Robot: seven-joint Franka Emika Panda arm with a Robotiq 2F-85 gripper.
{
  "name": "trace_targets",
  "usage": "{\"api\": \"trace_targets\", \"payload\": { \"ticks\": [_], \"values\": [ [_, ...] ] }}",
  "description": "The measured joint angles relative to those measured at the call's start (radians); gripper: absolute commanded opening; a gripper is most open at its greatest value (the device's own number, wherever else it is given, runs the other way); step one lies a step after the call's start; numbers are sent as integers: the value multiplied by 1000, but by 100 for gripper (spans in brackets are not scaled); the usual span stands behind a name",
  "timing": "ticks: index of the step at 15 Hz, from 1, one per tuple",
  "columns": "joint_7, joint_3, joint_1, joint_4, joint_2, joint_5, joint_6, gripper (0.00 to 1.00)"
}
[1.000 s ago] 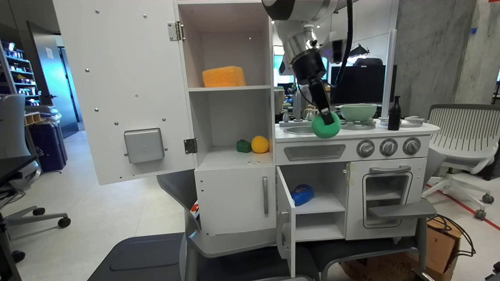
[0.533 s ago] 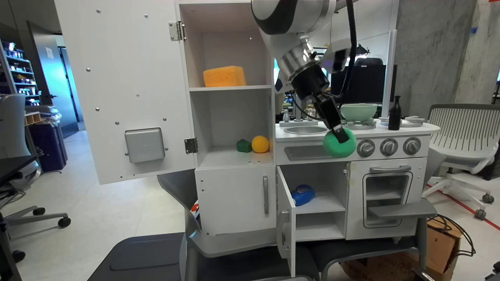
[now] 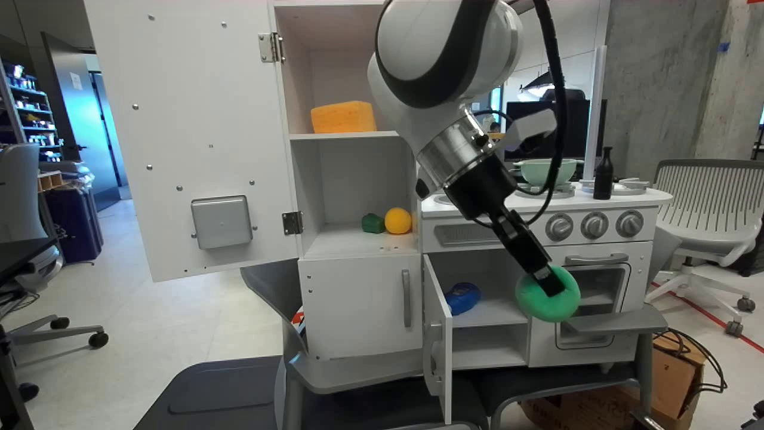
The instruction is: Open the bottom door of cabinet, pick up the blue bottle and light green object and put them in the bottom compartment.
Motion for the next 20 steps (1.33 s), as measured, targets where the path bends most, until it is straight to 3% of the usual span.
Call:
{"api": "trace_targets", "payload": {
  "ticks": [5,10,15,17,20],
  "values": [
    [224,-9,-8,-284,-124,-18,192,4],
    [442,-69,-46,-582,-291,-50,434,4],
    [629,-208,-132,-865,-470,-259,692,4],
    [683,-266,-192,-904,-517,-360,775,4],
    [742,-296,-258,-848,-514,-408,884,4]
  ]
}}
